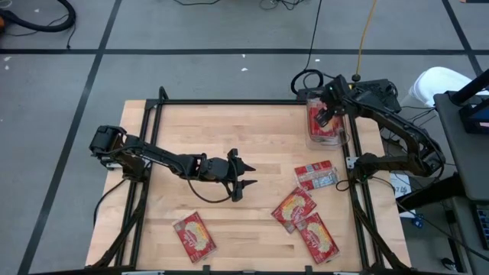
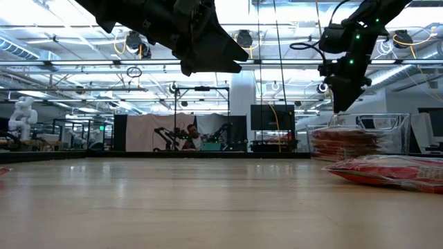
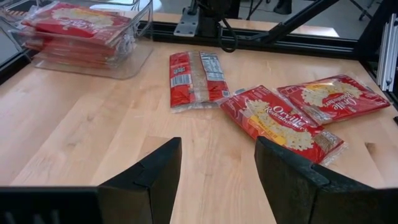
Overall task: Sort popcorn bags into baskets
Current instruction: Put the red popcorn bag into the transparent bin
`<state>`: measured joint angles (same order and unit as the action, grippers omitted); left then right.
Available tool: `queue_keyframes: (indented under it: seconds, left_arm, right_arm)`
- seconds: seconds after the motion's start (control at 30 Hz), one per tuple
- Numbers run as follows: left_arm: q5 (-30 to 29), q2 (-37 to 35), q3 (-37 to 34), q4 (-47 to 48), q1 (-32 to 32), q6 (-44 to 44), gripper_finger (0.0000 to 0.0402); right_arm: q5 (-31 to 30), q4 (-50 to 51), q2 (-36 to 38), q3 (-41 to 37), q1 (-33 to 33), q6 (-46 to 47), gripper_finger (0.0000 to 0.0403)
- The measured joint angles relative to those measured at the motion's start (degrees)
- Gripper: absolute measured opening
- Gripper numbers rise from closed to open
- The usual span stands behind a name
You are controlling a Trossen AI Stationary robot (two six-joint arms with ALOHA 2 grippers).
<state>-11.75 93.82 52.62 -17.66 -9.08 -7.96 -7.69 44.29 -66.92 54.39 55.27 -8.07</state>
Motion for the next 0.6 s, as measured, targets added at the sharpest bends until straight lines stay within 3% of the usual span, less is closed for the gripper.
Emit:
queue_keyframes:
  seconds: [0.1, 0.23, 0.47, 0.6]
  left_arm:
    - [0.0, 0.0, 0.0, -0.02, 0.04, 0.19, 0.0207]
    - [0.0, 0.0, 0.0, -0.03, 0.04, 0.3, 0.0207]
    - [-0.31, 0.0, 0.0, -0.08, 0.05, 0.89, 0.0207]
    - [-0.31, 0.0, 0.0, -0.19, 0.11, 0.83, 0.0207]
  right_arm:
    - [3.4, 3.63, 0.0, 0.0, -0.02, 2.75, 0.0173]
    - [3.14, 7.2, 0.0, -0.12, 0.01, 4.68, 0.0115]
    - [0.11, 1.4, -0.03, -5.73, 0.0, 7.19, 0.0022]
    - [-0.1, -4.92, -0.04, -9.16, 0.0, 7.32, 0.0003]
